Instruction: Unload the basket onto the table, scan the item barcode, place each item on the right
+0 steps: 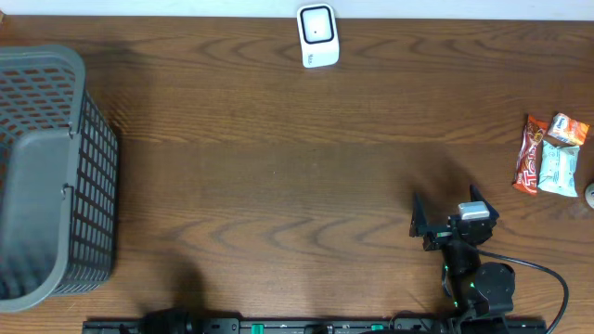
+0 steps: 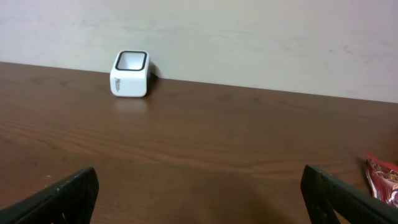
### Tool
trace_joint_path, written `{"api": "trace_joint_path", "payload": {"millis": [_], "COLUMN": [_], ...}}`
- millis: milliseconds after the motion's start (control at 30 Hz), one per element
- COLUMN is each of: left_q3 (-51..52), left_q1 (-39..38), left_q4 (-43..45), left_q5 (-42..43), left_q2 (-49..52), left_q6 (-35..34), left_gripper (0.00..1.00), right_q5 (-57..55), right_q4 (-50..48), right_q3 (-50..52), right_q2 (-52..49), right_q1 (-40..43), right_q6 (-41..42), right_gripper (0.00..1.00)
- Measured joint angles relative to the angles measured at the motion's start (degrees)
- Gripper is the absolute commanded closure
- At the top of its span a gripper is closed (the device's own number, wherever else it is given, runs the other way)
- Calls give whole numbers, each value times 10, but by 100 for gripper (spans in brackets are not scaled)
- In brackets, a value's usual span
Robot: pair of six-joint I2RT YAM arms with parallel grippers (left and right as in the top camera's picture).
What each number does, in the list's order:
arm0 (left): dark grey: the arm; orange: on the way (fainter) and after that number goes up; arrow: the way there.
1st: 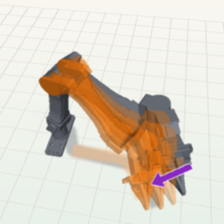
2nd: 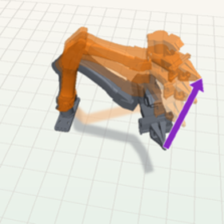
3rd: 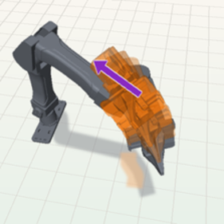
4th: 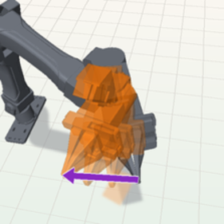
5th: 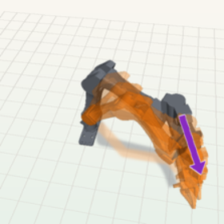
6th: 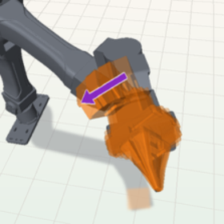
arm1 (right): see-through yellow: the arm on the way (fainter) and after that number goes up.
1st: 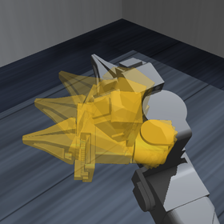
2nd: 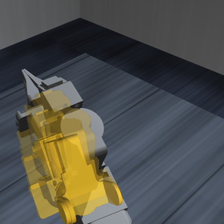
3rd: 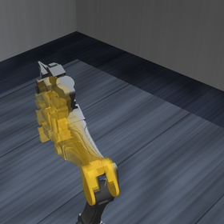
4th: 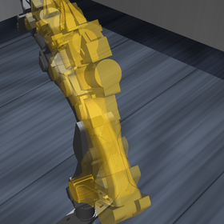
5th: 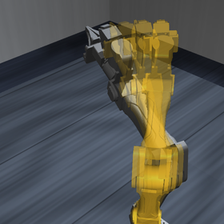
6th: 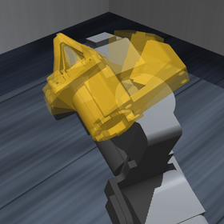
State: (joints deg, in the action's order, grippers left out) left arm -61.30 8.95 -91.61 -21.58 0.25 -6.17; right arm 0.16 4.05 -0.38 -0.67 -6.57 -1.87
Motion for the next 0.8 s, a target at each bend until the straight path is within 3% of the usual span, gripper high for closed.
{"api": "trace_joint_path", "payload": {"millis": [233, 467, 800], "left_q3": [11, 115, 391], "left_q1": [0, -12, -39], "left_q4": [328, 468, 702], "left_q5": [7, 84, 224], "left_q2": [0, 0, 1], "left_q6": [0, 0, 0], "left_gripper": [16, 16, 16], "right_q5": [0, 0, 0], "right_q4": [0, 0, 0], "right_q3": [0, 0, 0], "right_q2": [0, 0, 0], "right_q1": [0, 0, 0], "right_q6": [0, 0, 0], "right_gripper": [1, 1, 1]}}
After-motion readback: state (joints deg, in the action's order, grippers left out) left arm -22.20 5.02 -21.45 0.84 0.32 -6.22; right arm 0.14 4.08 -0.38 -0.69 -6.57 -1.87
